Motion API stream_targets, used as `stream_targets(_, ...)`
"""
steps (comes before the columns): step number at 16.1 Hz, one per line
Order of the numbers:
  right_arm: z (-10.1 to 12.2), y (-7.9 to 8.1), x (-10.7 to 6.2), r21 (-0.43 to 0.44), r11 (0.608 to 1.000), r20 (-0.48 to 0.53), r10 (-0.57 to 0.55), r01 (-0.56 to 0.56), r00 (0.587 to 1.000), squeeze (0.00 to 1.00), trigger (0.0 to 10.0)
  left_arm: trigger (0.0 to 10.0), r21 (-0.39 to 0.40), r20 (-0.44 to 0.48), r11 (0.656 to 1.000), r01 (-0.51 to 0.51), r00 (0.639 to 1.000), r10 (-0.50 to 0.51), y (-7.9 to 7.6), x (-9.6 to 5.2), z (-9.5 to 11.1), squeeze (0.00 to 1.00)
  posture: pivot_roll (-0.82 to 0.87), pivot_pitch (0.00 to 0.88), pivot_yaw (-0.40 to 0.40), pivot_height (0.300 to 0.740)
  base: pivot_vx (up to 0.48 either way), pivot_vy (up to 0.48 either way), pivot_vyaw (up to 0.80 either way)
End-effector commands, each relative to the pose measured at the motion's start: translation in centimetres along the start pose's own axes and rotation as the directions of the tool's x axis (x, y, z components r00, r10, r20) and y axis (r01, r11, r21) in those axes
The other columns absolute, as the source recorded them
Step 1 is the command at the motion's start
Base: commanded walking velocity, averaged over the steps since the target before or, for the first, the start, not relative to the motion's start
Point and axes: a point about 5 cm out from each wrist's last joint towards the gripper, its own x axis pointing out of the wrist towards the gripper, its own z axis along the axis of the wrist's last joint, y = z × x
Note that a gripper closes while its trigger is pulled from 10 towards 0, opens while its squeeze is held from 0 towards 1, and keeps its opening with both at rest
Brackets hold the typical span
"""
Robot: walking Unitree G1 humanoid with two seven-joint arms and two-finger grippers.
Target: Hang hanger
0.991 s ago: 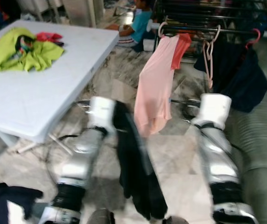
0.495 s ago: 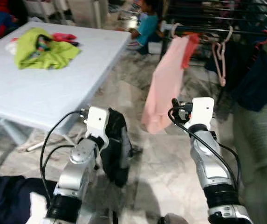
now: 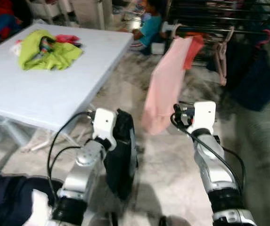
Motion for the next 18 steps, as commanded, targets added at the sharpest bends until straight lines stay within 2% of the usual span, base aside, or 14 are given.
stream_targets(1, 0.34, -0.51, 0.03, 0.002, 1.0, 0.011, -0.02, 0.02, 1.0, 0.0, 10.0, 10.0, 0.018, 0.077, 1.0, 0.017, 0.997, -0.018, -0.26, 0.48, 1.69, 0.0, -0.02, 0.044, 0.052, 0.74, 0.48, 0.0, -0.8)
stream_targets(7, 0.6, -0.28, 0.25, 0.007, 1.0, 0.018, -0.014, 0.014, 1.0, 0.0, 10.0, 10.0, 0.008, 0.079, 1.0, 0.019, 0.997, -0.019, -0.41, 0.66, 1.78, 0.0, -0.02, 0.049, 0.05, 0.74, 0.468, 0.0, -0.7)
stream_targets(9, 0.64, -0.31, 0.27, -0.005, 1.0, 0.021, -0.015, 0.015, 1.0, 0.0, 10.0, 10.0, -0.005, 0.068, 1.0, 0.01, 0.998, -0.01, -0.25, 0.71, 1.67, 0.0, -0.02, 0.05, 0.049, 0.74, 0.414, 0.137, 0.0)
stream_targets(18, 0.53, -0.17, 0.34, -0.016, 1.0, 0.019, -0.014, 0.014, 1.0, 0.0, 10.0, 10.0, -0.004, 0.059, 1.0, 0.01, 0.998, -0.009, -0.22, 0.97, 1.66, 0.0, -0.02, 0.046, 0.05, 0.74, 0.312, 0.365, 0.0)
